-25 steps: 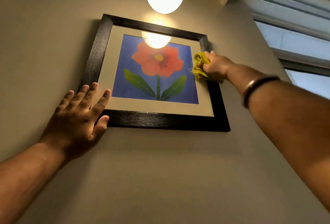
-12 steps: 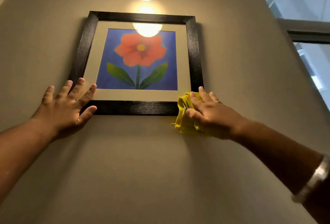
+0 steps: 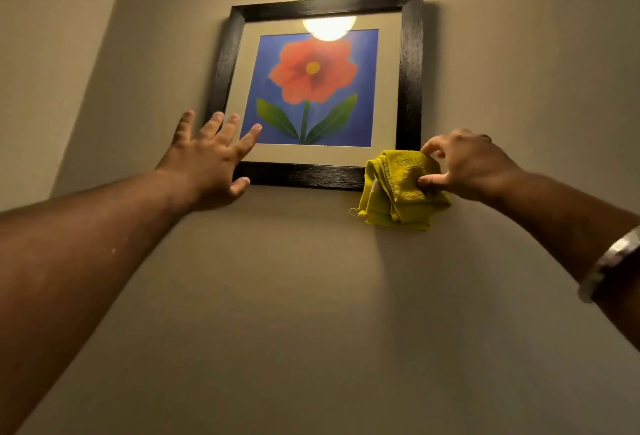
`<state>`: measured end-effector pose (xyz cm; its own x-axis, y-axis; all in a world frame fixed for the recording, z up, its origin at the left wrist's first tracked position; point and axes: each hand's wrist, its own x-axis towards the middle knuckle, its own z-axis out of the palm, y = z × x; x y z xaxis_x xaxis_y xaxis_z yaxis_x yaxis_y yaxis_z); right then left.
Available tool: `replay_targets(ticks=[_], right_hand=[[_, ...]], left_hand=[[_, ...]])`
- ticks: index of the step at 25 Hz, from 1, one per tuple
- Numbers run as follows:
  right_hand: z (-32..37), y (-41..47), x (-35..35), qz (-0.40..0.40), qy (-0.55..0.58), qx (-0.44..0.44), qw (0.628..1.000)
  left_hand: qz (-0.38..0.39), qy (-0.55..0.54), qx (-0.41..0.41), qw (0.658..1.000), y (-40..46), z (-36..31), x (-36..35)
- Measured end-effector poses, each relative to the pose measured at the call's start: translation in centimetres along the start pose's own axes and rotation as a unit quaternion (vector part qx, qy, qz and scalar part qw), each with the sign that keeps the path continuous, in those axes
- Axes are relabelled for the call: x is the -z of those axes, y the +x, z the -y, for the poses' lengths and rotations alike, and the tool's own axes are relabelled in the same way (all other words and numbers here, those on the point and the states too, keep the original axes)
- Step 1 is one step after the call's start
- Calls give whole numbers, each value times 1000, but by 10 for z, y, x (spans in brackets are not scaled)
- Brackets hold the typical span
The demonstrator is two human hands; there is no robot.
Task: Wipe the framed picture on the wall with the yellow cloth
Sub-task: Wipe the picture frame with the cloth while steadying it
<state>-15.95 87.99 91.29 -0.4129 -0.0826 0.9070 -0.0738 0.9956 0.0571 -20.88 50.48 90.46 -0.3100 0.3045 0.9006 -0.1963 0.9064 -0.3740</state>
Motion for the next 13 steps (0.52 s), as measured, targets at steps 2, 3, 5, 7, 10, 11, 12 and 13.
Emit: replay_targets(ticks=[2, 3, 5, 7, 10, 11, 12, 13], right_hand=[[19, -1, 1, 55, -30, -7, 998], [30, -2, 3, 63, -40, -9, 997], [58, -7, 9, 46, -73, -7, 996], [92, -16, 12, 39, -120, 24, 992], [172, -34, 13, 98, -62, 88, 989], [202, -41, 12, 120, -21, 102, 987], [233, -47, 11, 138, 23, 115, 983], [270, -54, 8, 156, 70, 131, 977]], left_hand=[[-30, -5, -24, 999, -15, 20, 23], [-35, -6, -31, 999, -25, 31, 32], [-30, -3, -34, 999, -48, 58, 46], [-19, -34, -34, 999, -71, 80, 57], [27, -146, -53, 987, -106, 111, 70], [61, -189, -58, 978, -118, 119, 72], [99, -228, -59, 967, -128, 125, 73], [145, -270, -54, 950, -142, 136, 72]])
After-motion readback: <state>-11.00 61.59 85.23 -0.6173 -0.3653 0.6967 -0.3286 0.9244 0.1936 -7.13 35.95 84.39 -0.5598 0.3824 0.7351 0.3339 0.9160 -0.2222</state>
